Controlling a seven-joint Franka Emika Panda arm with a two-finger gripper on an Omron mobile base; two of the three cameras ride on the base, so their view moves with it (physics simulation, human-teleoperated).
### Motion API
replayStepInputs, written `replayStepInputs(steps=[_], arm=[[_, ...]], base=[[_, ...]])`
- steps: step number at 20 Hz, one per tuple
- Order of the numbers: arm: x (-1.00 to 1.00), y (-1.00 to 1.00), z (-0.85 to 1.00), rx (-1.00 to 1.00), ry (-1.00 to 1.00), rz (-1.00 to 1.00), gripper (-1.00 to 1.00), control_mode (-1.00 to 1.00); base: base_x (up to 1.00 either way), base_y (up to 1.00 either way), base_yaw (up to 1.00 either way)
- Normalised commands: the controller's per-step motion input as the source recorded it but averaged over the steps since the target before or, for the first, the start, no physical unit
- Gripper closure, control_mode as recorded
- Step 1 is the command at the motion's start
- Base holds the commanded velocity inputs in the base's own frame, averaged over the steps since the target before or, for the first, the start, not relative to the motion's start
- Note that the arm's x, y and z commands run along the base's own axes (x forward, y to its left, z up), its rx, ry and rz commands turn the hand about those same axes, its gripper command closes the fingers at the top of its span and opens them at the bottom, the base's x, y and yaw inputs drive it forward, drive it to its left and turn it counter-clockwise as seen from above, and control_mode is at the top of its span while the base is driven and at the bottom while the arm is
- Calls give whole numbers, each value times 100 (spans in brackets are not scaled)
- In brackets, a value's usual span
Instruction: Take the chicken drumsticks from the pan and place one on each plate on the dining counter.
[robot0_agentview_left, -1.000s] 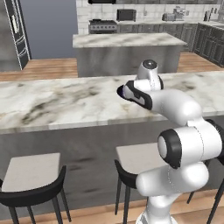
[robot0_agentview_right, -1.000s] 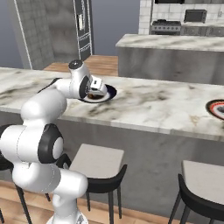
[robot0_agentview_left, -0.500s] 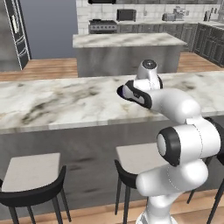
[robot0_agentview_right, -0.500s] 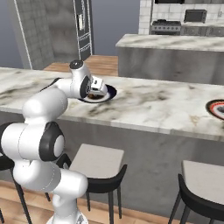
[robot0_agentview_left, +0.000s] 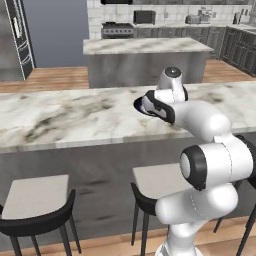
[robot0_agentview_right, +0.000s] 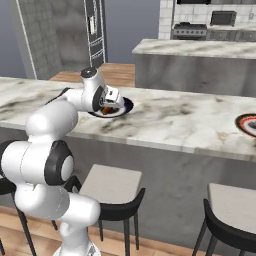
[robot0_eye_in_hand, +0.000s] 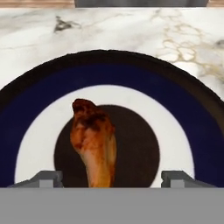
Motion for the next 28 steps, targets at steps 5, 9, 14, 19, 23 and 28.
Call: replayStepInputs(steps=[5,9,14,19,23,28], arm=[[-2,-2,32,0,0,0,-100,-100],[-21,0,44,0,0,0,-100,-100],[-76,2,28,0,0,0,-100,-100],[-100,3,4,0,-4,0,-100,-100],[-100,0,-8,0,-17,0,-100,-100],[-100,0,-8,0,-24,0,-100,-100]], base=[[0,0,0],[0,0,0],[0,0,0],[0,0,0],[0,0,0],[0,0,0]])
